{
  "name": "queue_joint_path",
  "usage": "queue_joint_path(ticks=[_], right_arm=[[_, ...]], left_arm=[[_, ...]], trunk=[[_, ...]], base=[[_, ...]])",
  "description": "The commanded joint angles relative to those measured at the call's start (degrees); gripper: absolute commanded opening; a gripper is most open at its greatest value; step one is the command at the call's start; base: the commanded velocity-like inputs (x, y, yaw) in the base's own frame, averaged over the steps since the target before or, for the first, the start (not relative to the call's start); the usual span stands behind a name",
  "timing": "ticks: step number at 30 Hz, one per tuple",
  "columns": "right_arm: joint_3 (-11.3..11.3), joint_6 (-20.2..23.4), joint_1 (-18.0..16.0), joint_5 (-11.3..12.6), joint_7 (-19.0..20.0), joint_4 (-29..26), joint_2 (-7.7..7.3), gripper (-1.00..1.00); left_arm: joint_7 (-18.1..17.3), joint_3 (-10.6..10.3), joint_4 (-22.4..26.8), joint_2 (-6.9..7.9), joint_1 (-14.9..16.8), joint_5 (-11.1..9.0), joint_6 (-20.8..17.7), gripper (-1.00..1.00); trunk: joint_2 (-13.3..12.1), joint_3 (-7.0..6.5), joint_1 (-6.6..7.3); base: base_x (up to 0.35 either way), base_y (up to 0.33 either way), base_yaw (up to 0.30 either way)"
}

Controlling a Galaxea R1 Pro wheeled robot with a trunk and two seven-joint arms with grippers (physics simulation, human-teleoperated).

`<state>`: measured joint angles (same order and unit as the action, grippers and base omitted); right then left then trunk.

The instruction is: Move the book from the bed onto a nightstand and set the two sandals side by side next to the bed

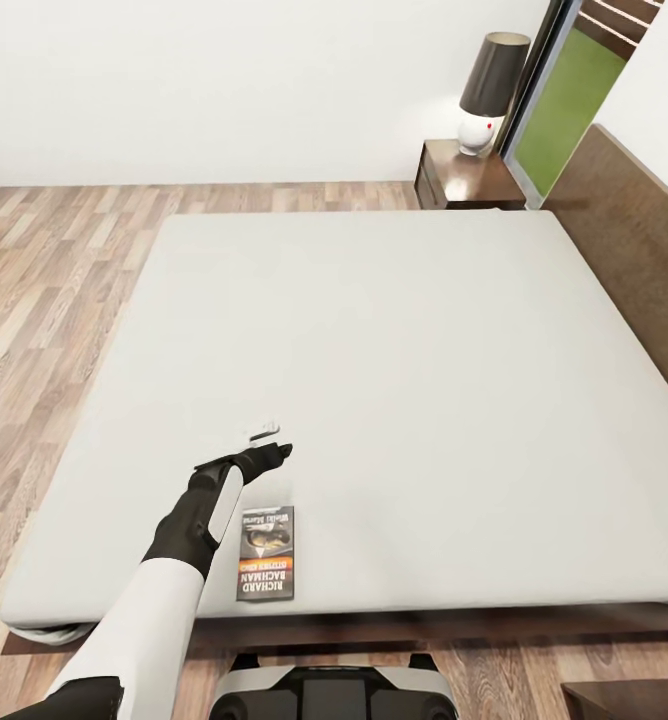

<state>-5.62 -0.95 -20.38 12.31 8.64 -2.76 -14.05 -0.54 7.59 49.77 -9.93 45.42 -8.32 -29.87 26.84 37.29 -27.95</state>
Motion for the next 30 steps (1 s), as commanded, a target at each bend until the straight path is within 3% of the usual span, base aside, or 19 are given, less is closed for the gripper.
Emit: queue_joint_path(ticks=[1, 6, 9, 11, 13, 16, 21, 30], right_arm=[[-0.4, -0.1, 0.0, 0.2, 0.3, 0.1, -0.01, 1.00], [-0.4, -0.1, 0.0, 0.2, 0.3, 0.0, -0.01, 1.00], [-0.4, -0.1, 0.0, 0.2, 0.3, 0.0, -0.01, 1.00], [-0.4, -0.1, 0.0, 0.2, 0.3, 0.0, -0.01, 1.00], [-0.4, -0.1, 0.0, 0.2, 0.3, 0.0, -0.01, 1.00], [-0.4, -0.1, 0.0, 0.2, 0.3, 0.0, -0.01, 1.00], [-0.4, -0.1, 0.0, 0.2, 0.3, 0.0, -0.01, 1.00], [-0.4, -0.1, 0.0, 0.2, 0.3, 0.0, -0.01, 1.00]], left_arm=[[0.0, 0.2, 0.1, -0.07, 0.0, -0.4, -0.4, 1.00], [0.3, 0.2, 0.1, -0.07, 0.0, -0.3, -0.4, 1.00], [2.5, 0.1, 0.1, -0.07, 0.0, -0.2, -0.5, 1.00], [8.6, -0.4, -0.1, -0.07, 0.0, -0.3, -0.7, 1.00], [12.4, -1.3, -0.5, -0.07, 0.0, -0.3, -0.8, 1.00], [15.9, -3.9, -1.4, -0.07, 0.0, -0.4, -0.8, 1.00], [17.3, -6.9, -2.5, -0.07, 0.0, -0.5, -0.8, 1.00], [17.7, -7.6, -2.7, -0.07, 0.0, -0.6, -0.8, 1.00]], trunk=[[0.5, 0.25, -0.25], [2.5, 1.14, -1.34], [3.7, 1.68, -2.00], [4.5, 2.04, -2.44], [5.3, 2.40, -2.88], [6.5, 2.94, -3.54], [8.5, 3.84, -4.64], [12.1, 5.45, -6.62]], base=[[0.000, 0.000, 0.000], [0.000, 0.000, 0.000], [0.000, 0.000, 0.000], [0.000, 0.000, 0.000], [0.000, 0.000, 0.000], [0.000, 0.000, 0.000], [0.000, 0.000, 0.000], [0.000, 0.000, 0.000]])
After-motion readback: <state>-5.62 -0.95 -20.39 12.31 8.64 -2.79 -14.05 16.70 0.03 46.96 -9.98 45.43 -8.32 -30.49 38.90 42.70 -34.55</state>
